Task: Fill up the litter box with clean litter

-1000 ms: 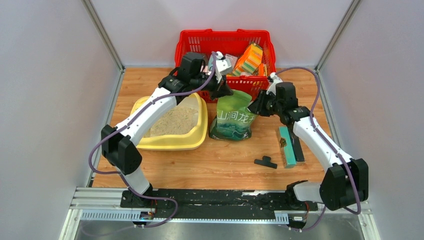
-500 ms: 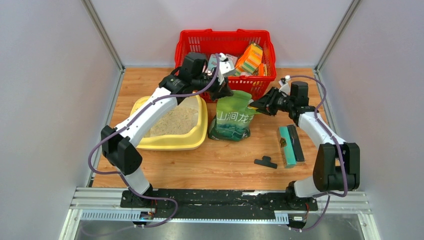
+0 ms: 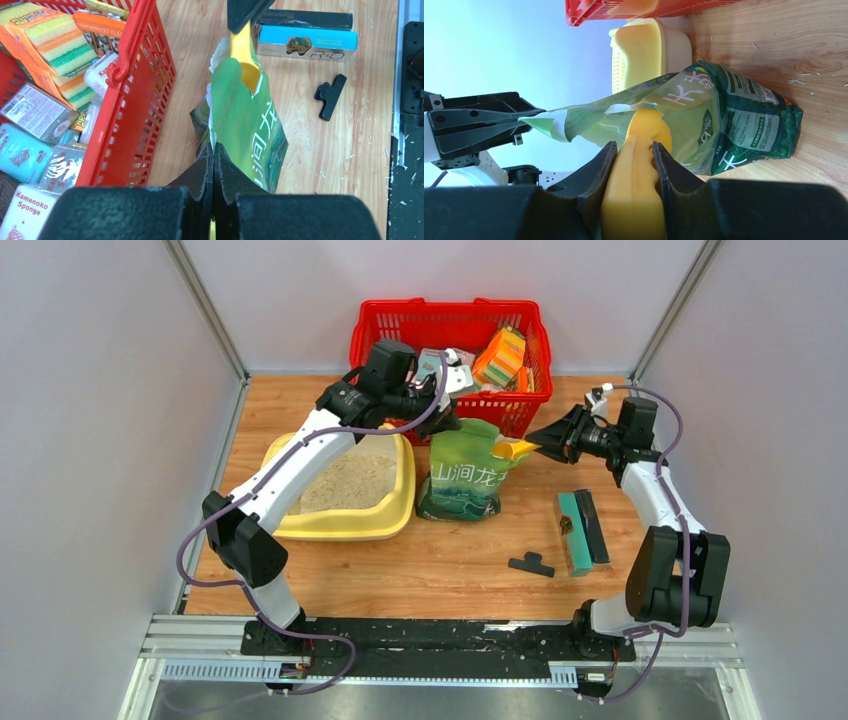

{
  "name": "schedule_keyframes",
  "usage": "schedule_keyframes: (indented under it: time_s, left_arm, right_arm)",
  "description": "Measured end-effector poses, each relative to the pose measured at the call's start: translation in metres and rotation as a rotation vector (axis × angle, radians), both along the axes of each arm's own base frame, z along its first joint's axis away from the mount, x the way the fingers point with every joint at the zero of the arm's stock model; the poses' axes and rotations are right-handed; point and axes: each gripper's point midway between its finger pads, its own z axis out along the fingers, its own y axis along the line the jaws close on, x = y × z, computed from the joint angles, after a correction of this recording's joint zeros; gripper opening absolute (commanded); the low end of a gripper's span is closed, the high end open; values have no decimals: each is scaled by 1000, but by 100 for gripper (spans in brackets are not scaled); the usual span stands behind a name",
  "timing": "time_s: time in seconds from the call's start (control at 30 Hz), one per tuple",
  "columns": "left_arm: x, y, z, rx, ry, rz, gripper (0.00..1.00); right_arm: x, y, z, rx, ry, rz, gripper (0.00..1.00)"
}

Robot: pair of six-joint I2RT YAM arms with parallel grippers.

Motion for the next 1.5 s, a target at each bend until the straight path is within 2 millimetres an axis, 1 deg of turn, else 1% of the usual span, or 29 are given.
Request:
schedule_keyframes:
  time_s: [0.17, 0.4, 0.5, 0.67, 0.77, 1.0, 1.37, 1.5]
  left_arm:
    - [1, 2, -2, 31, -61, -33, 0]
    - [2, 1, -2, 53, -135, -79, 0]
    - [2, 1, -2, 54, -139, -81, 0]
    - [2, 1, -2, 53, -137, -81, 0]
    - [2, 1, -2, 52, -136, -84, 0]
    - [2, 1, -2, 52, -137, -82, 0]
    - [3, 2, -2, 52, -128, -70, 0]
    - [3, 2, -2, 53, -125, -65, 0]
  right_arm:
    - [-2, -12, 8, 5, -21, -21, 0]
    - [0, -32, 20, 16, -37, -70, 0]
    - [0, -34, 24, 21, -51, -65, 0]
    - [-3, -35, 27, 33, -56, -49, 0]
    - [-5, -39, 28, 41, -58, -47, 0]
    - [1, -48, 33, 57, -63, -43, 0]
    - [4, -61, 35, 68, -69, -50, 0]
    - [6, -63, 33, 81, -75, -30, 0]
